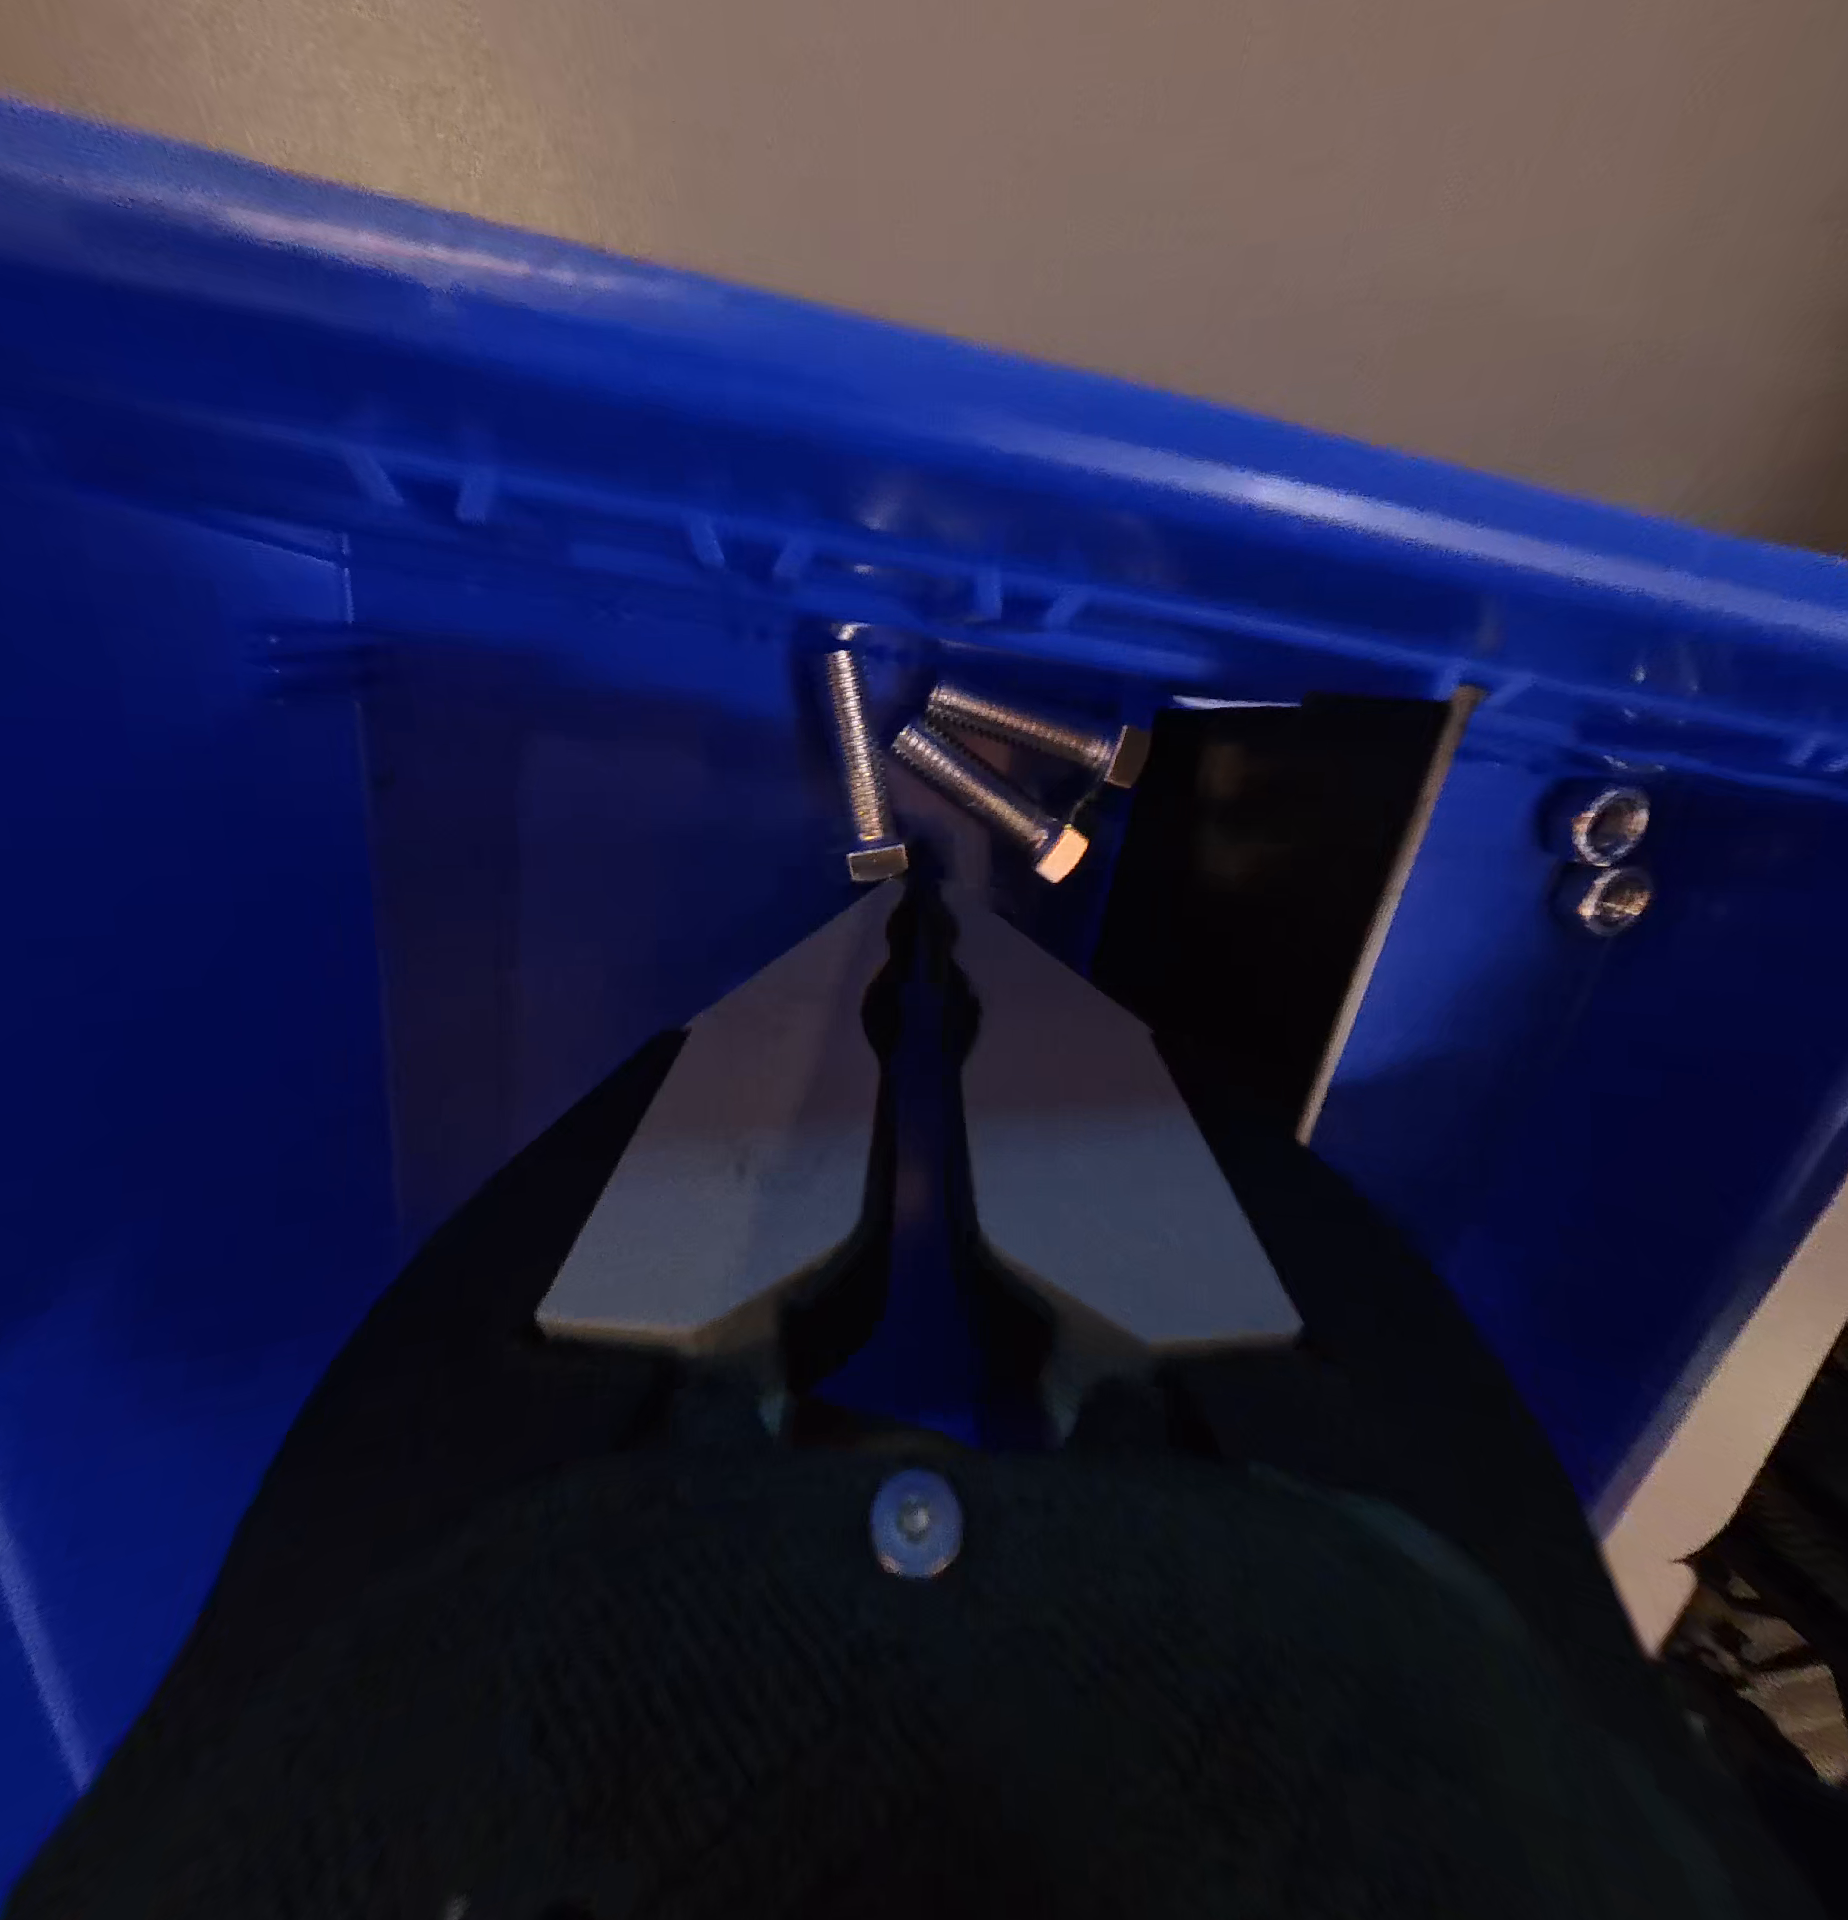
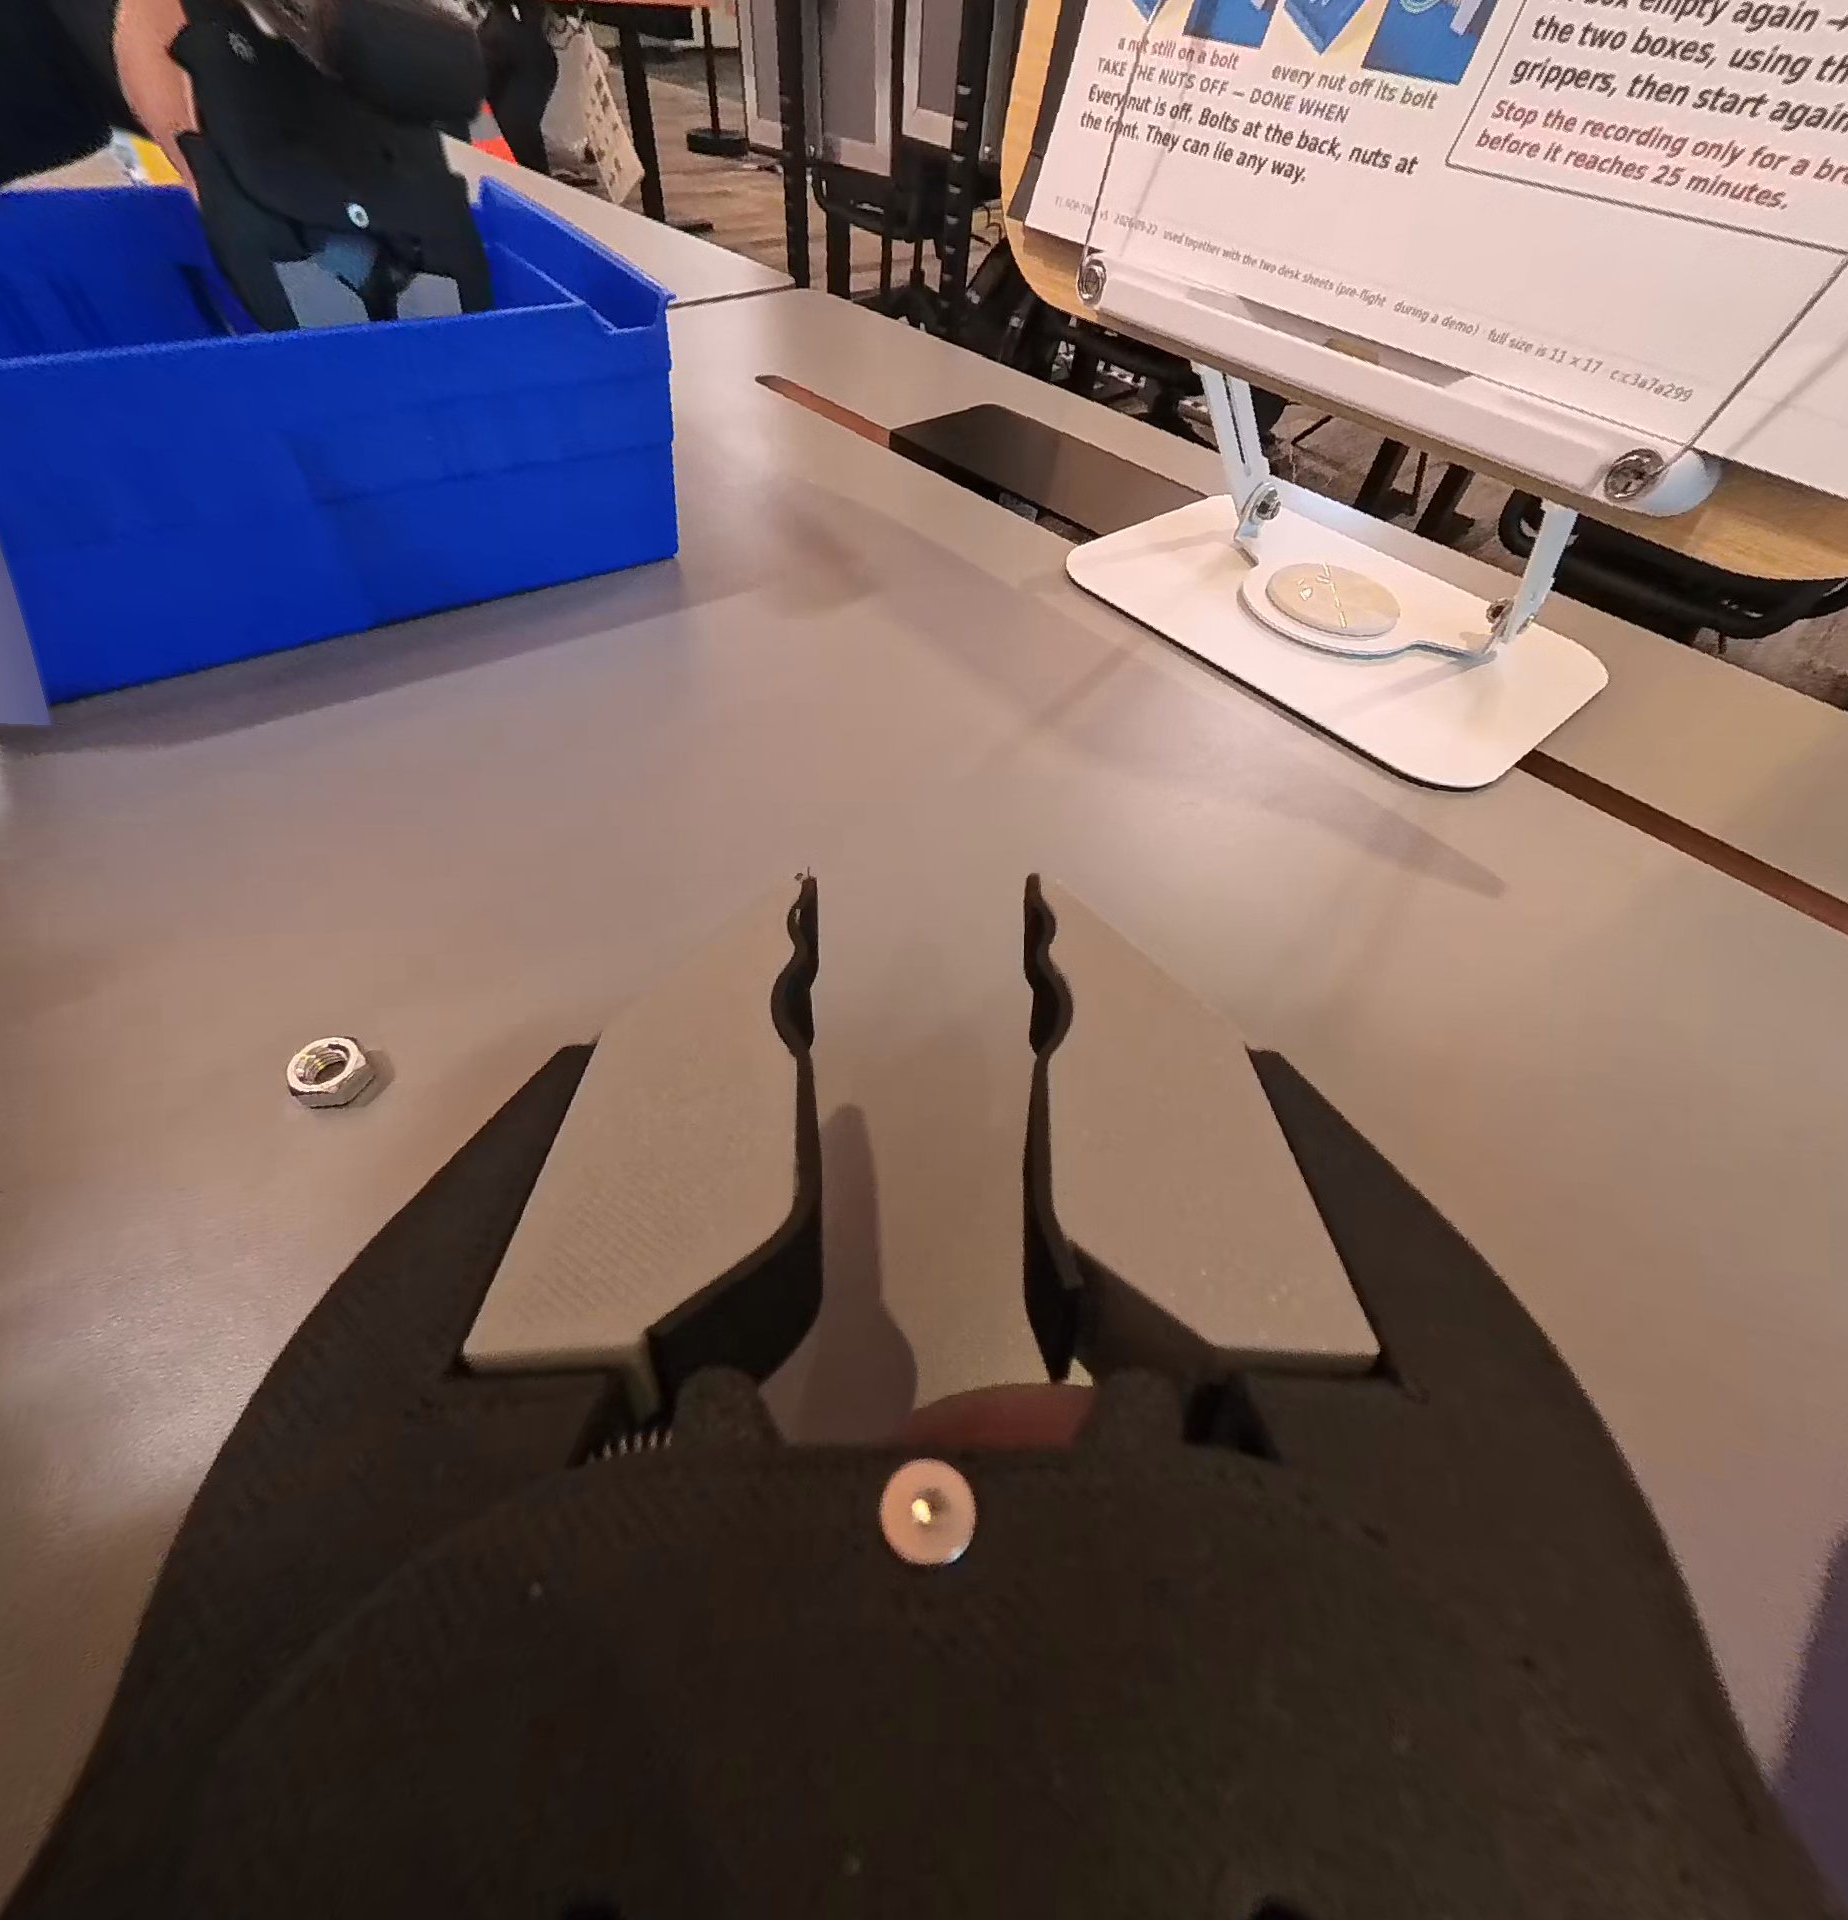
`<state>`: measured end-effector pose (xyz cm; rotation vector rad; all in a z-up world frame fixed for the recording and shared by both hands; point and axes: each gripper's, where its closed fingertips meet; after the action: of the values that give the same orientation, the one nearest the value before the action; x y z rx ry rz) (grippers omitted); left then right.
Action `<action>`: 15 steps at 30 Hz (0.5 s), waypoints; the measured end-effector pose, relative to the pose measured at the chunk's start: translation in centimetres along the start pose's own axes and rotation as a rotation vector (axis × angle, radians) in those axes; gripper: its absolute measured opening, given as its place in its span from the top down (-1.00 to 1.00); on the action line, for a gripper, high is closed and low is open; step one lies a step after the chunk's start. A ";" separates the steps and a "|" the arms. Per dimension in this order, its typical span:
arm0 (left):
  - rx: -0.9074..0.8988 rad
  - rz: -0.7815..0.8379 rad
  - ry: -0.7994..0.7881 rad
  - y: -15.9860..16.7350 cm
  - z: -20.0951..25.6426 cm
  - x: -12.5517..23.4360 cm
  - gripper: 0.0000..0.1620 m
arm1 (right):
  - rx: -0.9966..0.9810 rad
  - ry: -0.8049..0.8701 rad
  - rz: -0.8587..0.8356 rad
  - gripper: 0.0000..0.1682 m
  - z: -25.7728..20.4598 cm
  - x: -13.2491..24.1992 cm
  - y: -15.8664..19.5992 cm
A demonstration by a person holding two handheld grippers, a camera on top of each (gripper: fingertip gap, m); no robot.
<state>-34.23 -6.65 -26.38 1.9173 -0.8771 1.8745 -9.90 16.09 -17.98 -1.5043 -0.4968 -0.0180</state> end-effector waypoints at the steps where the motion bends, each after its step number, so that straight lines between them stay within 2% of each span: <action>1: -0.009 0.009 -0.006 0.0 0.0 0.0 1.00 | 0.001 -0.001 -0.003 0.56 0.0 0.0 0.1; 3: -0.036 0.005 -0.068 0.4 -0.7 0.0 1.00 | 0.002 0.002 -0.004 0.57 0.0 -0.1 0.1; 6: -0.040 -0.093 -0.220 2.7 -3.7 0.1 1.00 | -0.001 0.006 -0.002 0.57 0.1 0.0 0.1; 8: 0.005 -0.074 -0.171 3.1 -3.5 0.5 1.00 | -0.002 0.007 -0.002 0.57 0.2 0.0 0.1; 10: 0.066 0.005 -0.086 1.9 -2.4 1.4 1.00 | -0.002 0.009 -0.002 0.57 0.2 0.0 0.1; 12: 0.087 0.059 0.080 0.7 0.3 2.5 0.89 | -0.005 0.004 -0.007 0.57 0.2 -0.1 0.2; 15: 0.044 0.047 0.066 0.0 0.7 1.9 0.65 | -0.004 0.001 -0.015 0.57 0.1 -0.3 0.4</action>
<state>-33.80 -7.45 -24.58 1.8635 -0.8745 1.9889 -10.05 16.14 -18.45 -1.5040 -0.5074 -0.0309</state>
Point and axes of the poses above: each gripper's, where its closed fingertips meet, x back along the fingers, y out of its underside, z = x × y across the jaws, and after that the axes turned 15 degrees about -y, right-handed
